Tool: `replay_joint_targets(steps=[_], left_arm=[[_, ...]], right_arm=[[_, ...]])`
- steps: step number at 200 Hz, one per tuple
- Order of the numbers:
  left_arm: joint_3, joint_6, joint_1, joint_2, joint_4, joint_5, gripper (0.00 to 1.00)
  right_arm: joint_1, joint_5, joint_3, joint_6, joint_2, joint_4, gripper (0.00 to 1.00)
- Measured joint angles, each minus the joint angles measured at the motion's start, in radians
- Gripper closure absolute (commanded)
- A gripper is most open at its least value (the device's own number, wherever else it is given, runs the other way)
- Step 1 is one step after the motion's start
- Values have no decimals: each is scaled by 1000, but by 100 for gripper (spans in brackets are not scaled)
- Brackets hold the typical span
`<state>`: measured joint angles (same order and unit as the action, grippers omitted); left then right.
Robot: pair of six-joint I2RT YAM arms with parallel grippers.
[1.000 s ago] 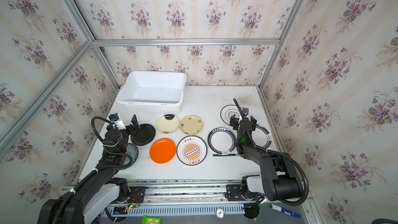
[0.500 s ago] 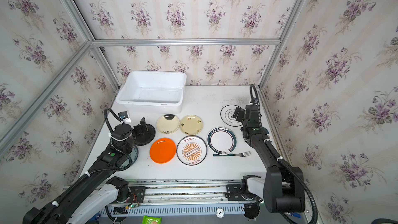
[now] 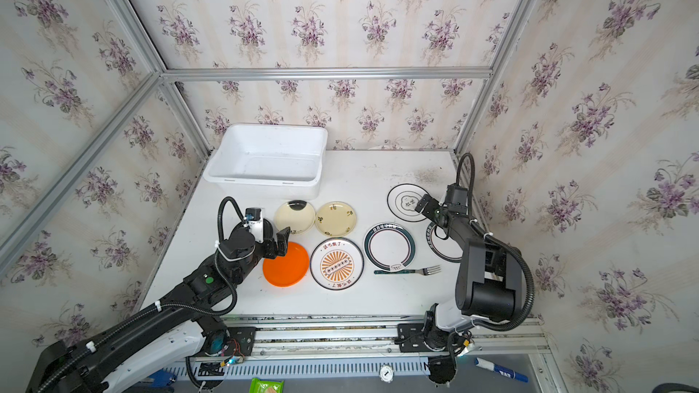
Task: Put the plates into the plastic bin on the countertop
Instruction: 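Move right gripper to the white teal-rimmed plate while left gripper moves over orange plate, then pinch the rim of the white teal-rimmed plate with the right gripper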
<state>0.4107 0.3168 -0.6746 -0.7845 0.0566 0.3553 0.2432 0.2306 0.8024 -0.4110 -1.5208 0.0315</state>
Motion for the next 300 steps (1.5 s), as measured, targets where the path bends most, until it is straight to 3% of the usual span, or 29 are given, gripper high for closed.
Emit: replay_joint_targets(steps=[58,95,116,201,254,300], left_arm=[[-51,-2,-3,64,67,-39,1],[-85,-12,-3,39,137,-107,1],[-100,-18,-3,23,175,-146,1],[-130,-53,-2,-11,303,-211,1],[-132,-72,-2,-38,323,-222,1],[-132,-76,-2,-40,325,-223,1]], right_arm=[[0,8,126,19,-87,39,5],[1,50,185,27,-177,55,12],[1,67,217,35,-225,68,21],[1,-36,224,53,-251,105,23],[31,35,241,33,-308,92,35],[42,98,241,-5,-337,53,52]])
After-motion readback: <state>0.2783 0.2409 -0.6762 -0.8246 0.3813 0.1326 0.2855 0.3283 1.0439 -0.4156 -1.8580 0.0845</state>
